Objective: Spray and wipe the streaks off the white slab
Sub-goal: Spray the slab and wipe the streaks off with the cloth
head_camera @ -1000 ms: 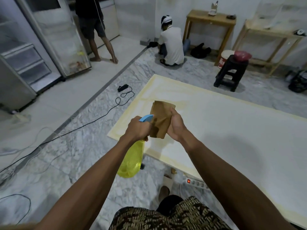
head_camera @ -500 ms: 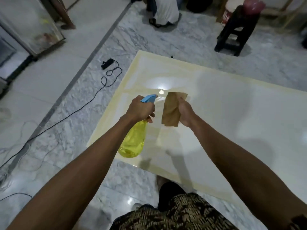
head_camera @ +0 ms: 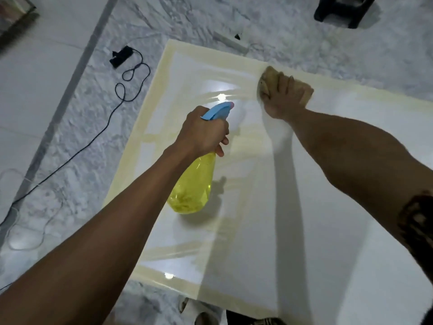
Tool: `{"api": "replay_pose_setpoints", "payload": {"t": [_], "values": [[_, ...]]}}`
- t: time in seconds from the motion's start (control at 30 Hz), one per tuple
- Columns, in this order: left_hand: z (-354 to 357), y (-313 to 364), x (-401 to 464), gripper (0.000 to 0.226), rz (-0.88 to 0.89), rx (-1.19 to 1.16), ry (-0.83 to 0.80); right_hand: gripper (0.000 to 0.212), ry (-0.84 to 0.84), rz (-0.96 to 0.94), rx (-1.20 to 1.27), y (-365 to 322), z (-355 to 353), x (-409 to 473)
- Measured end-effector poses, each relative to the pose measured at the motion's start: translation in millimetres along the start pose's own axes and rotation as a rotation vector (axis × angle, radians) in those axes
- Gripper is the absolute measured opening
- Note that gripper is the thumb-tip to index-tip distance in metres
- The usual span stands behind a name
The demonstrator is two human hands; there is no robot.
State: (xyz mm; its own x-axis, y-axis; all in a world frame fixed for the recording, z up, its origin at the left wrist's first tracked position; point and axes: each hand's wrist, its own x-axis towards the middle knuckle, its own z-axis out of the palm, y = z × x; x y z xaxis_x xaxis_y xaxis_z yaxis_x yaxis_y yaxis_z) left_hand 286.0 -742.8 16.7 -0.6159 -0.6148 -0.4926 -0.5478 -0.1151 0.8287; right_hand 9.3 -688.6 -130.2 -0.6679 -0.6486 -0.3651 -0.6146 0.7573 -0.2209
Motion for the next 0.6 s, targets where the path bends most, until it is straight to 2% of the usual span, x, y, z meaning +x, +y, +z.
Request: {"api": "replay_pose_setpoints", "payload": {"t": [0.1,0.2,0.3,0.43,0.6], "values": [[-7,-16,8,0.064,-0.049,0.004,0.012,0.072,0.13,0.007,-0.065,-12,32,-17],[-11,-32,-3,0.065,-0.071,0.028,0.009,0.067,0.186,-0.072,-0.095,-22,45,-61],[-15,-44,-25,0.061,-0.078,0.051,0.0,0.058,0.158,-0.14,-0.105,-37,68,-123],[-21,-58,-73,0.058,-0.077,0.035,-0.025,0.069,0.133,-0.244,-0.1,-49,124,-214],[-37,-92,-147,0.061,-0.05,0.063,-0.085,0.061,0.022,-0.292,-0.173,-69,184,-350]]}}
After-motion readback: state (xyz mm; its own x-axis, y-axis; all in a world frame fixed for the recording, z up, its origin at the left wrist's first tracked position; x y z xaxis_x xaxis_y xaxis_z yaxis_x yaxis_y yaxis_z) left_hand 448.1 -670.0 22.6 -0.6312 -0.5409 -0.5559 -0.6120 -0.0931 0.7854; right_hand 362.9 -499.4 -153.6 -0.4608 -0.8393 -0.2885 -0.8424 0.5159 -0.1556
